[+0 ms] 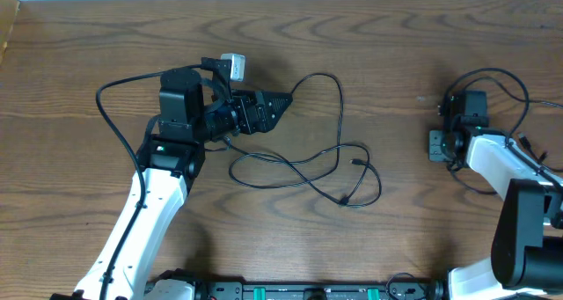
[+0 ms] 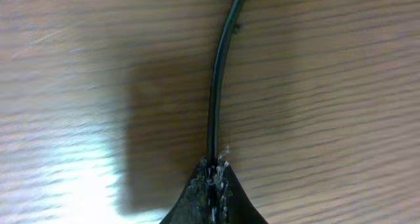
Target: Untangle cables
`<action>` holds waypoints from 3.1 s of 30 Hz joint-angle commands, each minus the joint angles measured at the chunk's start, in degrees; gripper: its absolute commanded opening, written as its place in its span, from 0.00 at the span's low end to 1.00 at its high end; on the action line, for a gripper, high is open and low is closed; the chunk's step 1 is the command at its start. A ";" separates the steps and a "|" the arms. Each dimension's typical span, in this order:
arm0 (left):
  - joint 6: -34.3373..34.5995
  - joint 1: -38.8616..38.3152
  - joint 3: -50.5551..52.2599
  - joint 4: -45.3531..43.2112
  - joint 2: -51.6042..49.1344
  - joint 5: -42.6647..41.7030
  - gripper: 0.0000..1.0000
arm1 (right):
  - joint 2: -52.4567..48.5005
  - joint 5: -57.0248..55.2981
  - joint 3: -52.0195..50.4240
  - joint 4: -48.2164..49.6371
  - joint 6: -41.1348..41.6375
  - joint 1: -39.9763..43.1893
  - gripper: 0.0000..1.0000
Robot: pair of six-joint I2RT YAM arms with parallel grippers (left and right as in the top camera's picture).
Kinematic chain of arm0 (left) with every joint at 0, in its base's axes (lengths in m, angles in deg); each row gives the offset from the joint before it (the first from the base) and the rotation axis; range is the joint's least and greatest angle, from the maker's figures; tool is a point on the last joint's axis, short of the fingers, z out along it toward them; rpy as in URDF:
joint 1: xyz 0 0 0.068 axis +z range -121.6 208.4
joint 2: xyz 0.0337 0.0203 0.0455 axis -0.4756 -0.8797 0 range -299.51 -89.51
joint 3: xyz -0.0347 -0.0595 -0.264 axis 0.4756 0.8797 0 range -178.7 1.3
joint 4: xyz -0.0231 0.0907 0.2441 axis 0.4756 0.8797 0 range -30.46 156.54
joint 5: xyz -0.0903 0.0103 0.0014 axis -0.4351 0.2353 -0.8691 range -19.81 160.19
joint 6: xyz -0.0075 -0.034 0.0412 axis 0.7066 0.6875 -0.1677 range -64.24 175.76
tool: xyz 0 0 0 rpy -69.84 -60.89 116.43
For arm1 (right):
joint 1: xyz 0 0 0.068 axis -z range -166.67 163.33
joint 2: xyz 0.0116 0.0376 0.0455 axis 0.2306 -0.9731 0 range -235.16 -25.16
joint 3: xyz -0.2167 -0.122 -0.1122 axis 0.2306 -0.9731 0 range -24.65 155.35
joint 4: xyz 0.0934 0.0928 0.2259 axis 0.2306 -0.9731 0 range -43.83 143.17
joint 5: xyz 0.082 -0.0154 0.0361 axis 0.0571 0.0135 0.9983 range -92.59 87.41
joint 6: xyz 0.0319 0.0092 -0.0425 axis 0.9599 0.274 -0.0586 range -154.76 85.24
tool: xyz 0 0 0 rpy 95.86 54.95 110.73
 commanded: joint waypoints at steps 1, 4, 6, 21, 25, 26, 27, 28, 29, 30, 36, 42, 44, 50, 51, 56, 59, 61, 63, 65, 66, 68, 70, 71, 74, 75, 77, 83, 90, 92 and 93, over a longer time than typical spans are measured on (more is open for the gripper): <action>-0.79 -0.20 -0.63 -0.09 -0.02 0.35 0.96 | -0.39 -4.00 -0.55 1.81 -0.28 2.58 0.01; -0.79 -0.20 -0.63 -0.09 -0.02 0.35 0.96 | -0.42 -3.98 -0.55 4.00 -0.26 6.51 0.01; -0.79 -0.20 -0.63 -0.09 -0.02 0.35 0.96 | -0.42 -4.00 -0.55 5.05 -0.26 9.64 0.01; -0.79 -0.20 -0.63 -0.09 -0.02 0.35 0.96 | -0.42 -4.52 -0.55 7.06 10.75 36.13 0.01; -0.79 -0.20 -0.63 -0.07 -0.02 0.35 0.96 | -0.39 -4.50 -0.55 6.88 14.12 39.58 0.01; -0.79 -0.20 -0.63 -0.09 -0.02 0.35 0.96 | -0.42 -3.80 -0.55 6.71 15.02 40.33 0.01; -0.79 -0.20 -0.63 -0.09 -0.02 0.35 0.95 | -0.42 -2.40 -0.55 6.71 14.97 40.92 0.01; -0.79 -0.20 -0.63 -0.09 -0.02 0.35 0.96 | -0.42 -0.24 -0.55 6.88 14.95 41.42 0.01; -0.76 -0.20 -0.63 -0.09 -0.02 0.35 0.96 | -0.42 1.46 -0.55 6.99 14.97 41.77 0.01; -0.79 -0.20 -0.63 -0.09 -0.02 0.35 0.96 | -0.42 2.73 -0.55 7.13 14.97 41.94 0.02; -0.79 -0.20 -0.63 -0.09 -0.02 0.35 0.96 | -0.39 11.13 -0.55 6.80 14.97 41.88 0.94; -0.79 -0.20 -0.63 -0.07 -0.02 0.35 0.96 | 0.04 16.72 -0.50 5.38 13.35 41.83 0.99; -0.79 -0.20 -0.63 -0.09 -0.02 0.35 0.96 | 1.14 16.72 -0.42 4.66 13.22 41.83 0.99; -0.76 -0.20 -0.63 -0.09 -0.02 0.35 0.96 | 13.75 16.87 0.22 0.63 13.25 41.83 0.99; -0.76 -0.20 -0.63 -0.09 -0.02 0.35 0.96 | 16.44 17.46 0.22 0.33 13.25 41.83 0.99; -0.79 -0.20 -0.63 -0.09 -0.02 0.35 0.96 | 28.30 27.69 0.22 -2.36 13.25 41.27 0.99; -0.76 -0.20 -0.63 -0.09 -0.02 0.35 0.96 | 33.73 32.59 0.22 -6.01 13.25 38.64 0.99; -0.79 -0.20 -0.61 -0.09 -0.02 0.35 0.96 | 35.43 32.81 0.22 -7.78 13.25 36.35 0.99; -0.79 -0.20 -0.63 -0.09 -0.02 0.35 0.96 | 36.26 32.79 0.22 -9.25 13.25 33.64 0.99; -0.79 -0.20 -0.63 -0.07 -0.02 0.35 0.96 | 36.41 32.79 0.22 -10.58 13.22 30.38 0.99; -0.76 -0.20 -0.63 -0.09 -0.02 0.35 0.96 | 36.37 32.79 0.22 -11.34 13.22 28.55 0.99; -0.76 -0.20 -0.63 -0.09 -0.02 0.35 0.96 | 36.02 32.79 0.22 -12.59 13.20 25.11 0.99; -0.79 -0.20 -0.63 -0.09 -0.02 0.35 0.96 | 35.54 32.79 0.20 -13.35 12.26 21.81 0.99; -0.79 -0.20 -0.63 -0.09 -0.02 0.35 0.96 | 35.17 32.79 0.20 -13.62 11.52 19.98 0.99; -0.79 -0.20 -0.63 -0.09 -0.02 0.35 0.96 | 33.77 32.76 0.20 -14.21 10.19 14.47 0.99; -0.79 -0.20 -0.63 -0.09 -0.02 0.35 0.96 | 33.29 32.74 0.20 -14.36 10.14 12.92 0.99; -0.79 -0.20 -0.63 -0.07 -0.02 0.35 0.96 | 32.06 32.65 0.20 -14.36 9.77 9.62 0.99; -0.79 -0.20 -0.63 -0.07 -0.02 0.35 0.96 | 26.45 32.33 0.20 -14.21 3.02 0.15 0.99; -0.79 -0.20 -0.63 -0.07 -0.02 0.35 0.96 | 17.33 32.30 0.20 -8.24 -8.11 -12.59 0.99; -0.79 -0.20 -0.63 -0.09 -0.02 0.35 0.96 | 13.86 32.28 0.20 -3.23 -9.42 -16.65 0.99; -0.76 -0.20 -0.63 -0.09 -0.02 0.35 0.96 | 13.40 32.30 0.20 -2.58 -9.60 -17.16 0.99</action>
